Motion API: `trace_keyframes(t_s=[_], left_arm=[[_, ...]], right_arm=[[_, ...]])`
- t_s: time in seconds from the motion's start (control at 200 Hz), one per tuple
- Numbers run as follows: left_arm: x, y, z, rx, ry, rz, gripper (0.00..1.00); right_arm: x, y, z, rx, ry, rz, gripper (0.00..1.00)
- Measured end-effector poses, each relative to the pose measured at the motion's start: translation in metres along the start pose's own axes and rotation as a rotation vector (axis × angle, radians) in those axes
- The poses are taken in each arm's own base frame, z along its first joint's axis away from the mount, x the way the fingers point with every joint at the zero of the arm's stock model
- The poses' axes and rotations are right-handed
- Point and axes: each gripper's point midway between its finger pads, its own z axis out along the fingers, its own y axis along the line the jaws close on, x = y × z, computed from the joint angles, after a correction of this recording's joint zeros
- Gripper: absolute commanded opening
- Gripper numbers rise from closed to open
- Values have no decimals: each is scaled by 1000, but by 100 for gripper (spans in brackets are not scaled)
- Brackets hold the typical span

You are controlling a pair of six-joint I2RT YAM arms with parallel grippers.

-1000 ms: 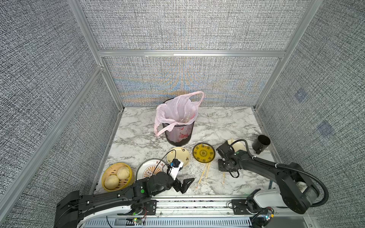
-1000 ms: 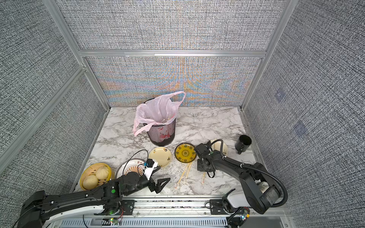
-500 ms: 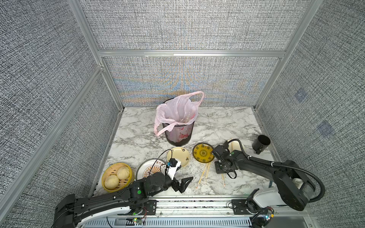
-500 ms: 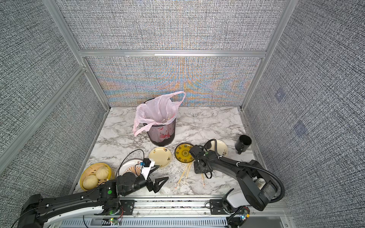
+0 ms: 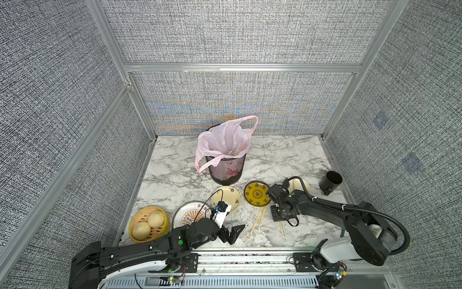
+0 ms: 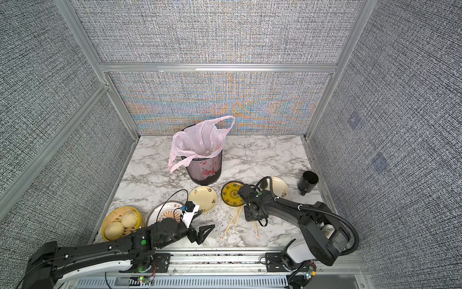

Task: Remove the packaging of disposable chopsticks
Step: Pick up the disposable chopsticks from the center of the board.

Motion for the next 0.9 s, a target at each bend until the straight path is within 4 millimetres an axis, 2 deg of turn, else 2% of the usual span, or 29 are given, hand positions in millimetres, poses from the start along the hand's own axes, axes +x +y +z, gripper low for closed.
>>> trace_keyframes(t_s=[0.561,0.801,0.896], left_arm=[[5,-9,27,5,61,10,99],[3,-17,50,1,97,-16,94],[3,-17,61,-13,109,-28,90]], right_arm=[[-7,2,-16,-36,-52,-11,0],[1,-2,-20,-71,-79,-6,0],[1,2,-25,-126,-120,-16,0]])
